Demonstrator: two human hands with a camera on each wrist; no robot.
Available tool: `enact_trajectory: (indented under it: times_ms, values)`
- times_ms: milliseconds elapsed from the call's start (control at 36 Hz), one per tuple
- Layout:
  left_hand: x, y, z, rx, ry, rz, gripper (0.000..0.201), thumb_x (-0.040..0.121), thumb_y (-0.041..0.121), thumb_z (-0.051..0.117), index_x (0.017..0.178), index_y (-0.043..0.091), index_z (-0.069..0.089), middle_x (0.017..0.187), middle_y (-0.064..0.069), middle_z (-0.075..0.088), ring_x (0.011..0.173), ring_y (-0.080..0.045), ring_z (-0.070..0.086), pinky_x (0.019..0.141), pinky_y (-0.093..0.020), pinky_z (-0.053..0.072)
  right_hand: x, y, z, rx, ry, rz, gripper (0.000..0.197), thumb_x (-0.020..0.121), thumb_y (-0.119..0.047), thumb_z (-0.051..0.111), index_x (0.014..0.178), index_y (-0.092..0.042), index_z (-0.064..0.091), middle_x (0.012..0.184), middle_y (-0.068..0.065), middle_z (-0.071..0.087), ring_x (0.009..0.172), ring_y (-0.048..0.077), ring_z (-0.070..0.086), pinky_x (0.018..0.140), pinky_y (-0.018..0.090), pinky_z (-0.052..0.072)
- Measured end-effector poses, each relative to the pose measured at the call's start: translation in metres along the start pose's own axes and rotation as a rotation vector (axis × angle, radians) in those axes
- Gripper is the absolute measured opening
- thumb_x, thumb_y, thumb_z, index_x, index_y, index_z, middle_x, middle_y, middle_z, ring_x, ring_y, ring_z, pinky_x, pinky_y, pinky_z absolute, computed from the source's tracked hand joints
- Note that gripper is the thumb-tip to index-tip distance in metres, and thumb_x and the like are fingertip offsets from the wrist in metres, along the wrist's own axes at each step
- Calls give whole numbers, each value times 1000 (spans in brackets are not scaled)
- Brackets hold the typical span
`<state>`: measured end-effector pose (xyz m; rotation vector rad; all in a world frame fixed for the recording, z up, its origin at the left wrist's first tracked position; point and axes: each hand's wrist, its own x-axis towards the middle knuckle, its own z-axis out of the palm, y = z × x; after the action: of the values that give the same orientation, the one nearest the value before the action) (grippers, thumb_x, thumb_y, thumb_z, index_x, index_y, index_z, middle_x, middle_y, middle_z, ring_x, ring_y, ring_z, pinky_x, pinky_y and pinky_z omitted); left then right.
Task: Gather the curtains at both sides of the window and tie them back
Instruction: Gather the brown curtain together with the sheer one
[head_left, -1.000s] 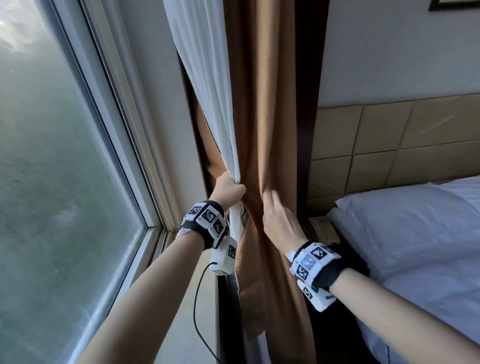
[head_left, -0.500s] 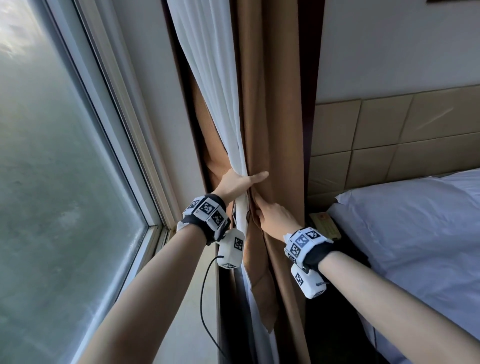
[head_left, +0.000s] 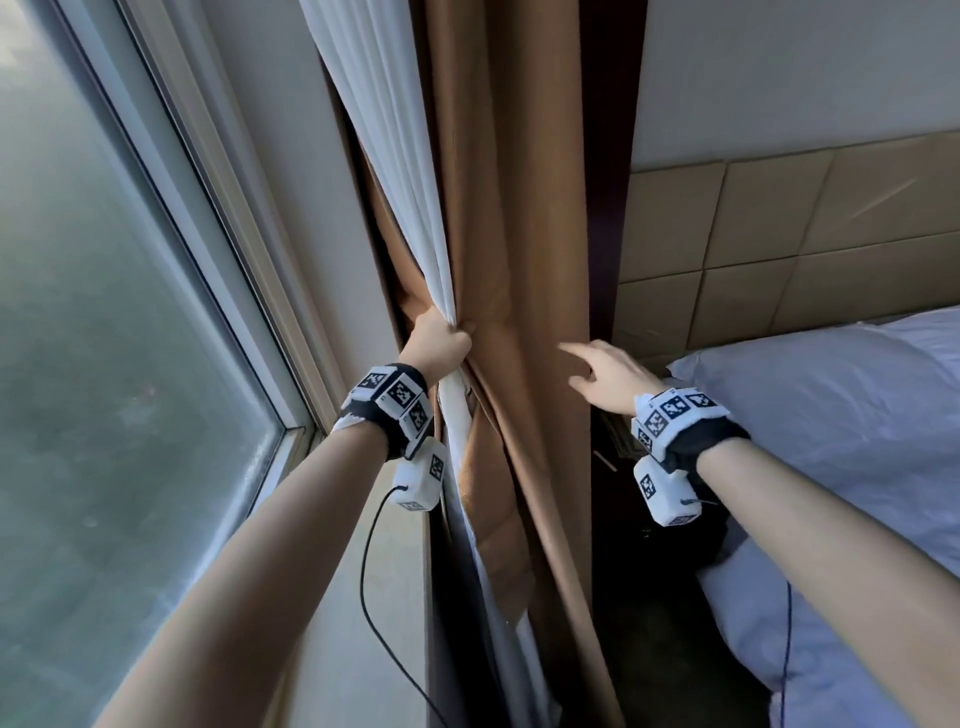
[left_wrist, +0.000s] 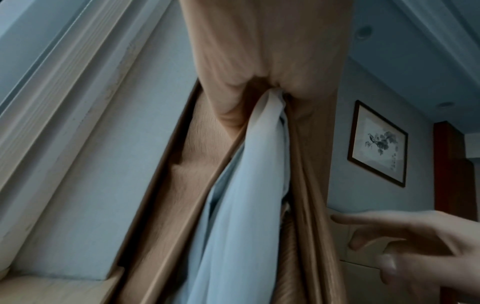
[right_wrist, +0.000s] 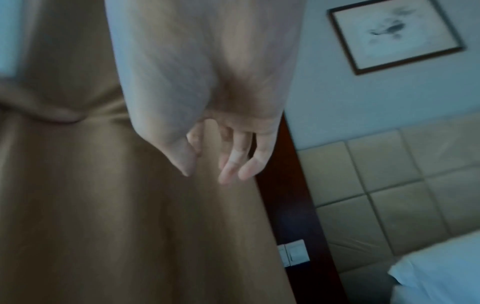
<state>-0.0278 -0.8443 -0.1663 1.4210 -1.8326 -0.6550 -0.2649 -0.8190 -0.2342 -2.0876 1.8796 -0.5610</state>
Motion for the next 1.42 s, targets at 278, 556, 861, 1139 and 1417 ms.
enact_trajectory:
  times_ms: [278, 556, 861, 1139, 1417]
  values:
    - [3, -3, 1, -36, 44, -38, 44, 97, 15, 49, 140, 9, 41, 124, -4, 52, 107, -17, 48, 89, -23, 35, 48, 11, -24, 162, 110, 197, 83, 88, -10, 56, 153, -26, 7, 152, 12, 25, 134, 31, 38, 107, 40, 33]
    - [-2, -3, 1, -36, 49, -96, 38, 97, 15, 48, 135, 7, 44, 111, 0, 51, 97, -16, 47, 85, -26, 37, 84, 4, -24, 533, 100, 178, 110, 78, -8, 69, 149, -45, -6, 146, -3, 42, 128, 23, 47, 106, 34, 39]
    - [-12, 2, -5, -30, 95, -172, 21, 87, 7, 43, 106, 7, 52, 103, -14, 59, 94, -34, 58, 79, -35, 48, 30, -25, 2, 242, 439, 138, 71, 87, -16, 54, 149, -9, 21, 111, 30, 61, 100, 45, 60, 87, 46, 51]
    - [-14, 10, -5, -37, 85, -194, 28, 77, -3, 39, 99, -5, 56, 81, -9, 51, 74, -27, 50, 60, -26, 42, -20, -87, 43, -33, 241, -150, 57, 94, -22, 44, 143, -2, 22, 116, 24, 60, 95, 43, 64, 78, 45, 52]
    - [-15, 24, 8, -97, -108, -167, 25, 76, -3, 61, 92, 15, 54, 103, -12, 62, 93, -25, 58, 84, -33, 50, -20, -94, 61, -131, 44, -209, 54, 94, -8, 37, 144, 6, 23, 130, 25, 46, 107, 42, 60, 88, 43, 49]
